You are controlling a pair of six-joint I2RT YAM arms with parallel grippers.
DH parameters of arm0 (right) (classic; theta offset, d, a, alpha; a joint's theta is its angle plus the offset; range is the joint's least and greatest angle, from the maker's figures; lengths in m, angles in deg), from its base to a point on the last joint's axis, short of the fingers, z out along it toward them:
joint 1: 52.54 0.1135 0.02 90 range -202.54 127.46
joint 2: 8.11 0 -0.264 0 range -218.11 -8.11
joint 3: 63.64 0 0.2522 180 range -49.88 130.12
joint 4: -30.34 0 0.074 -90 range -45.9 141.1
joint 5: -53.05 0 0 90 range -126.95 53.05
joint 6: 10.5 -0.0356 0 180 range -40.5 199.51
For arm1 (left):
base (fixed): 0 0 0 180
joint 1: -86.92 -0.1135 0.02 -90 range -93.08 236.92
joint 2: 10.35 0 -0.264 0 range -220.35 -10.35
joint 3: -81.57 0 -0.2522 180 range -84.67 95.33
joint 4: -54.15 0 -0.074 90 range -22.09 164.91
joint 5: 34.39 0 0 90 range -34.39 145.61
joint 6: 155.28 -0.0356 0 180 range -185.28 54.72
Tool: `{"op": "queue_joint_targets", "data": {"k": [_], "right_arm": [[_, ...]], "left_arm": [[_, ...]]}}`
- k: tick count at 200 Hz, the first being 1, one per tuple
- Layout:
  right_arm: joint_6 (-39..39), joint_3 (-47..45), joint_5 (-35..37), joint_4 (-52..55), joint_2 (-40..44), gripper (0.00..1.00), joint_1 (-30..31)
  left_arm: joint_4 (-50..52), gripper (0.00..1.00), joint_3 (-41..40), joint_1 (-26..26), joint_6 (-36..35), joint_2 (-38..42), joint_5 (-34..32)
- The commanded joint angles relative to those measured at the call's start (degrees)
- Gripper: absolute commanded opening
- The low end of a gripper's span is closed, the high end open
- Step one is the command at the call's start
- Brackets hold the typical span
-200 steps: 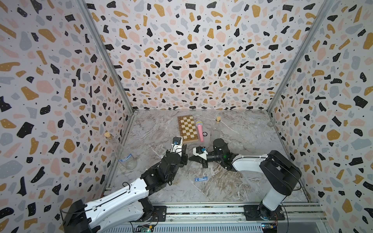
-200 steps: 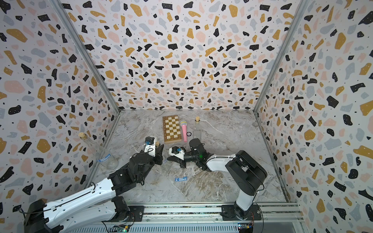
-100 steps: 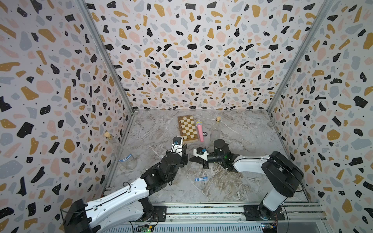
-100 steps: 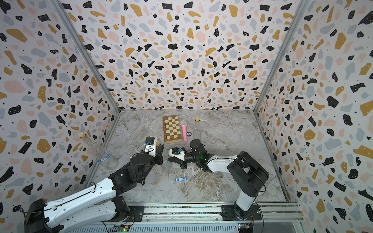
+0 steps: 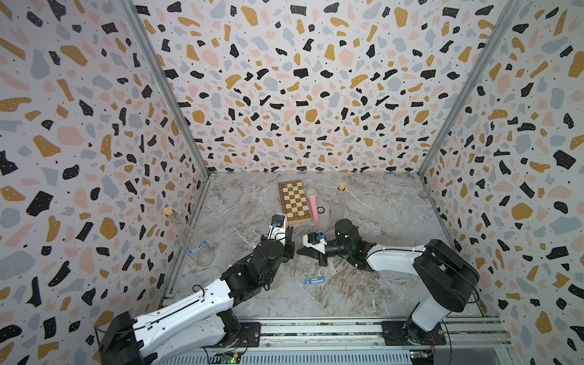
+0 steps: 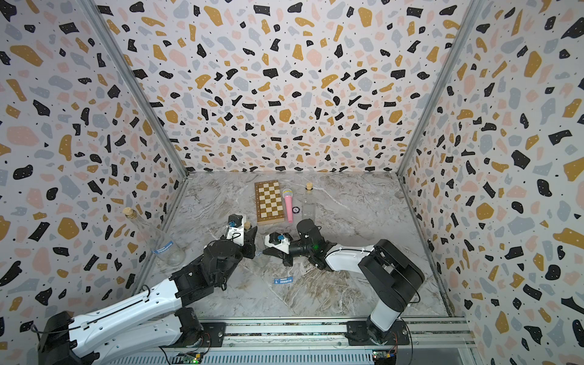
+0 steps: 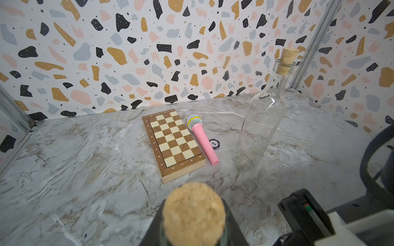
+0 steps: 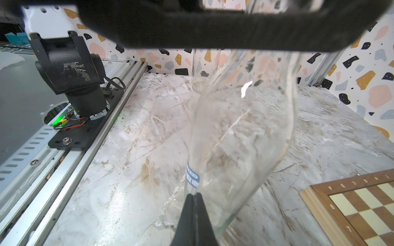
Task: Remove the label from the bottle
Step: Tear open the label from the bottle.
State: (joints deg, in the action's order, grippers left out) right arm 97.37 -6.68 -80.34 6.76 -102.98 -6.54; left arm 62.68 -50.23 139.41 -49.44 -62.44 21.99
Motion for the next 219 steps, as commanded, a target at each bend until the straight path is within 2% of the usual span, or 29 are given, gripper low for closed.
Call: {"op": "queue_joint_targets", "data": {"k": [1, 219], "right_arm": [[0.7, -0.2, -0.3, 0.4, 2.8, 0.0, 0.5], [2.2, -0.5, -1.0, 3.2, 4.1, 0.0, 1.8]], "left_arm": [[-1.1, 0.0, 1.2, 0.2, -0.1, -0.1, -1.1], [-0.8, 0.0, 1.7, 0.4, 0.1, -0.7, -2.3]]}}
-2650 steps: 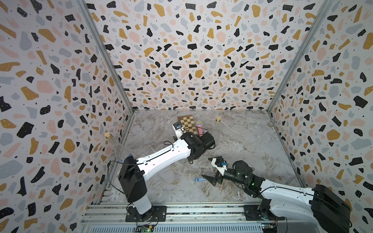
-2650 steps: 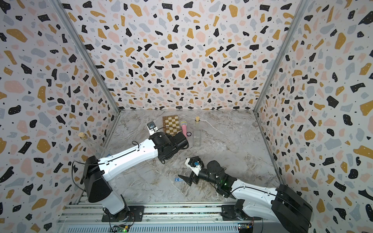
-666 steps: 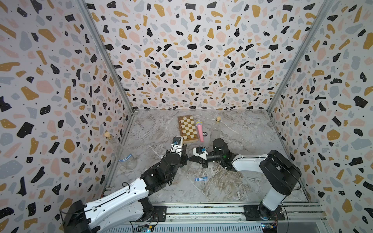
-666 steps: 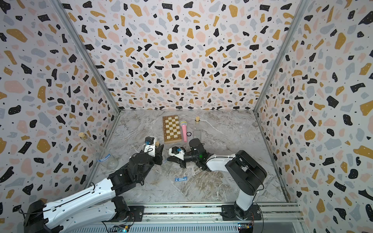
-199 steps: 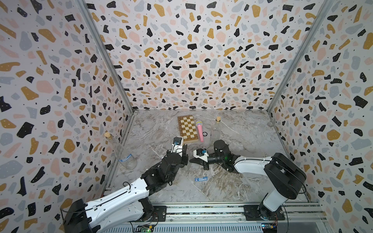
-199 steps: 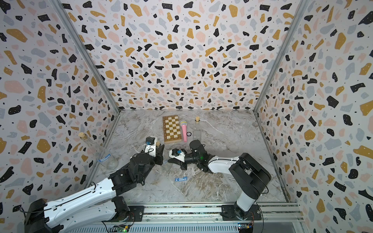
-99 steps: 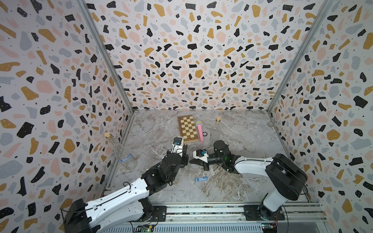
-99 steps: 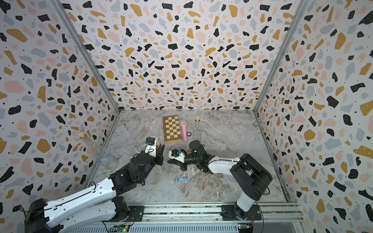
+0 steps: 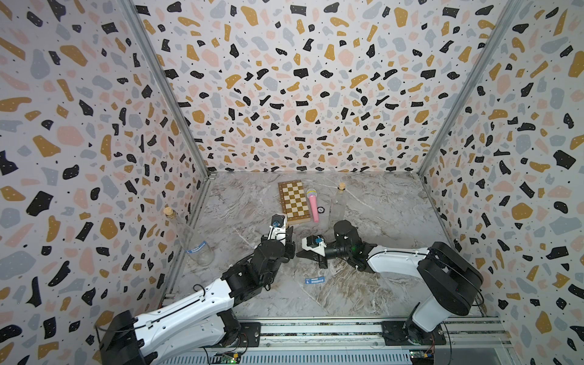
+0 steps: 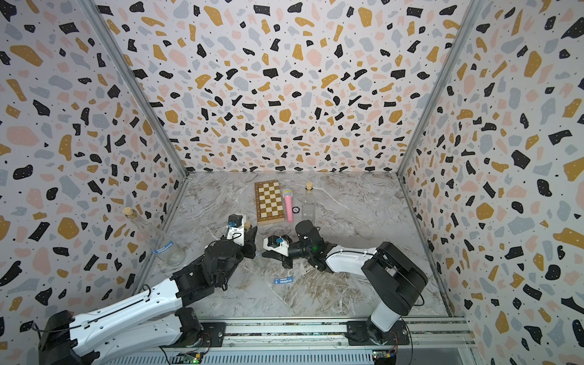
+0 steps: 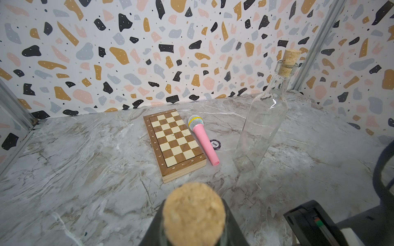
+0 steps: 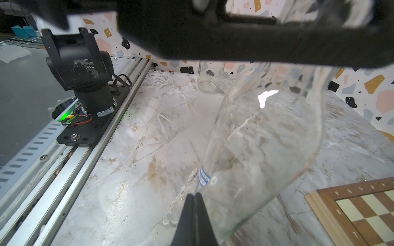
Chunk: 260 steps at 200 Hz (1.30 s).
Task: Remove the label from the bottle
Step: Tear open the label from the bottle.
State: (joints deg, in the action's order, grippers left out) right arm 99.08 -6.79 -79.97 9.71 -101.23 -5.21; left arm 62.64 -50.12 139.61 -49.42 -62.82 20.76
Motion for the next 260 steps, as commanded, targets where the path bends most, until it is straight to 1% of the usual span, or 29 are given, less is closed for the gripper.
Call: {"op": "queue_joint_targets", "data": {"k": [1, 260], "right_arm": [[0.5, -0.4, -1.4, 0.2, 2.4, 0.0, 0.5], [1.9, -0.1, -2.2, 2.6, 3.3, 0.0, 1.6]], "left_arm": [[-0.7, 0.0, 1.6, 0.2, 0.0, -0.3, -1.1], [-0.8, 0.0, 1.9, 0.4, 0.2, -0.8, -1.5]]}}
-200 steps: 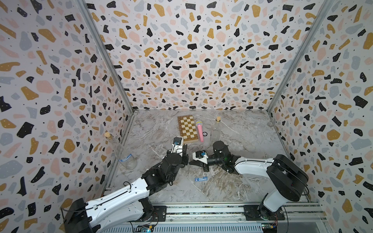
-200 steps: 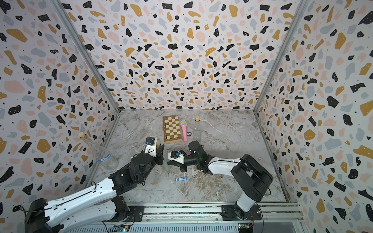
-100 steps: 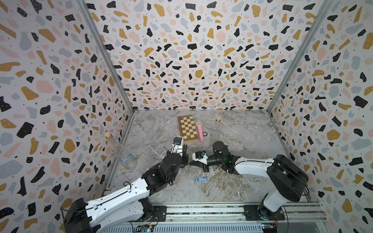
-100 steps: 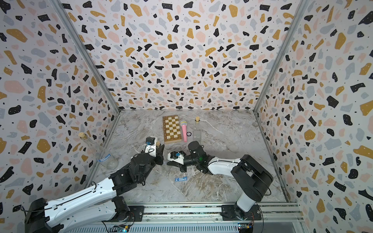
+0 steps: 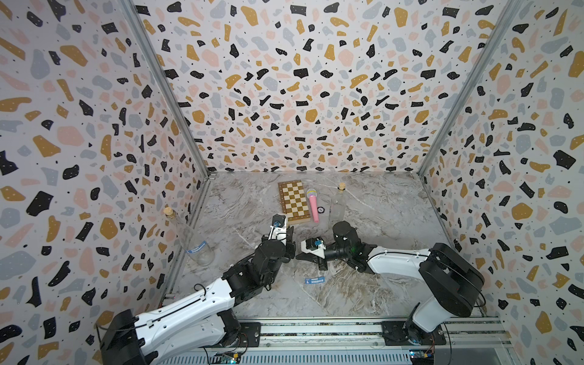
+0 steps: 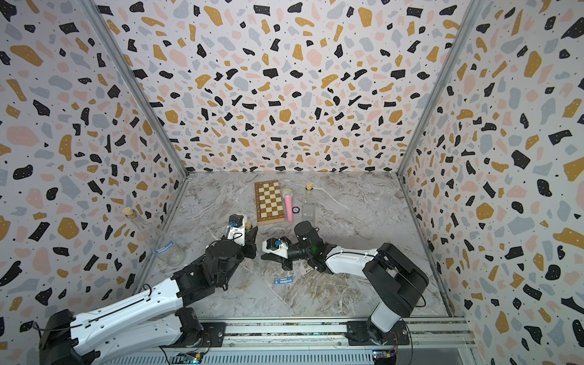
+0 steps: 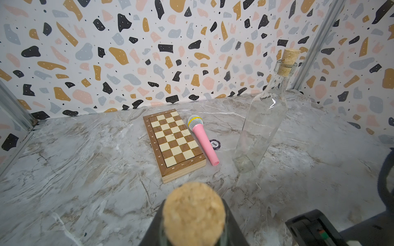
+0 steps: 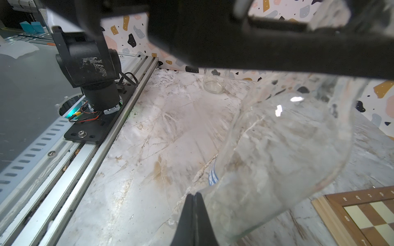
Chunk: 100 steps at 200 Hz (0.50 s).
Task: Remove the label from the bottle
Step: Tear open the label from the bottle.
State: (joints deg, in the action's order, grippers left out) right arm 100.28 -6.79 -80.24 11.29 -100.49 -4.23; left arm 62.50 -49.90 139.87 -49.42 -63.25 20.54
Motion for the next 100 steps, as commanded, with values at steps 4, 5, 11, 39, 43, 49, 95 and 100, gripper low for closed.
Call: {"op": "queue_joint_targets", "data": {"k": [4, 5, 11, 39, 43, 49, 95, 100], "right_arm": [[0.7, 0.0, -1.9, 1.1, 2.6, 0.0, 0.6], [0.7, -0.1, -1.9, 1.1, 2.6, 0.0, 0.6], [0.7, 0.0, -1.9, 1.1, 2.6, 0.0, 0.6], [0.8, 0.0, -2.1, 1.1, 2.6, 0.0, 0.7], [0.8, 0.0, -2.2, 1.3, 2.6, 0.0, 0.7], [0.8, 0.0, -2.2, 1.3, 2.6, 0.0, 0.8], [1.0, 0.1, -2.4, 1.4, 2.5, 0.0, 1.0], [1.0, 0.1, -2.5, 1.5, 2.5, 0.0, 1.0]], "left_arm": [[-0.6, 0.0, 1.7, 0.1, 0.2, -0.4, -1.3], [-0.6, 0.0, 1.6, 0.2, 0.2, -0.4, -1.3], [-0.6, 0.0, 1.7, 0.2, 0.2, -0.4, -1.3], [-0.6, 0.0, 1.7, 0.2, 0.2, -0.3, -1.4], [-0.6, 0.0, 1.7, 0.2, 0.1, -0.4, -1.4], [-0.5, 0.0, 1.7, 0.2, 0.2, -0.4, -1.4], [-0.6, 0.0, 1.7, 0.2, 0.2, -0.4, -1.5], [-0.6, 0.0, 1.7, 0.3, 0.2, -0.4, -1.5]]}}
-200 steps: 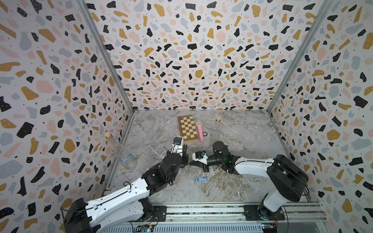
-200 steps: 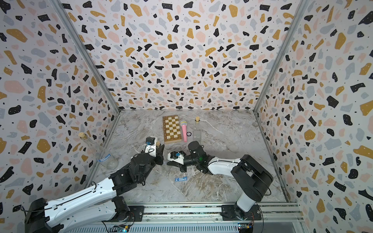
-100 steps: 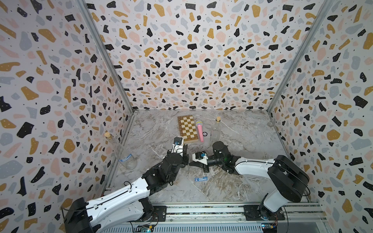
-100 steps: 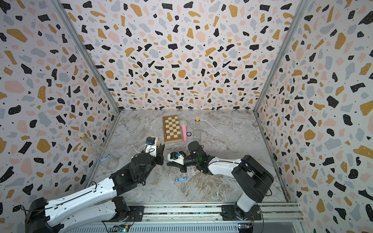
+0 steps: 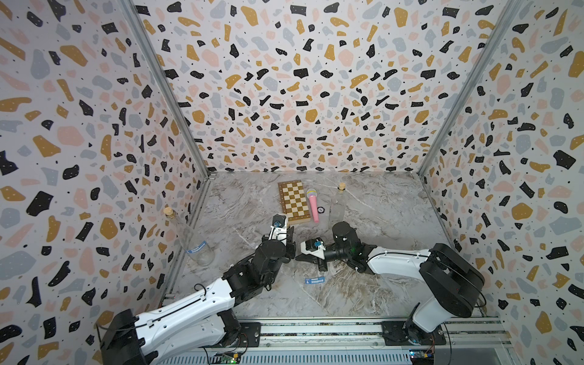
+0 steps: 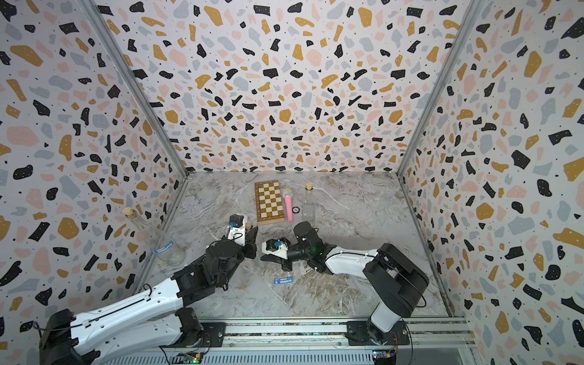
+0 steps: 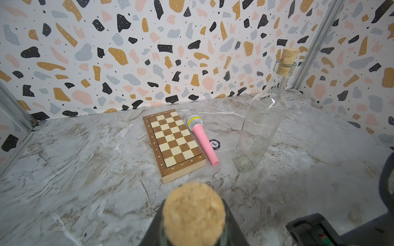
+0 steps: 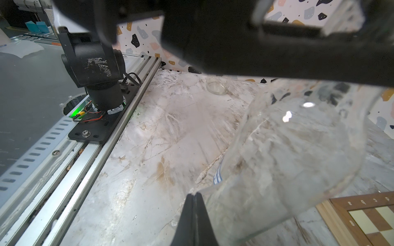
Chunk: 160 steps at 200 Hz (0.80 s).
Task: Remove the label from the bottle
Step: Tear open the label from the bottle.
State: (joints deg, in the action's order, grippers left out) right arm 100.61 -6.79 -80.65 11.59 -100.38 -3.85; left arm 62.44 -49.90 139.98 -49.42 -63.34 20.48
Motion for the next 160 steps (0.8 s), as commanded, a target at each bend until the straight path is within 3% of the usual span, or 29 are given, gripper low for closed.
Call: {"op": "queue_joint_targets", "data": {"k": [1, 160], "right_arm": [[0.7, 0.1, -2.1, 1.1, 2.4, 0.0, 0.6], [1.2, 0.7, -2.7, 2.4, 2.6, 0.0, 1.1]], "left_arm": [[-0.5, 0.0, 1.7, 0.1, 0.2, -0.3, -1.5], [-0.2, 0.0, 1.9, 0.3, 0.2, -0.5, -2.0]]}}
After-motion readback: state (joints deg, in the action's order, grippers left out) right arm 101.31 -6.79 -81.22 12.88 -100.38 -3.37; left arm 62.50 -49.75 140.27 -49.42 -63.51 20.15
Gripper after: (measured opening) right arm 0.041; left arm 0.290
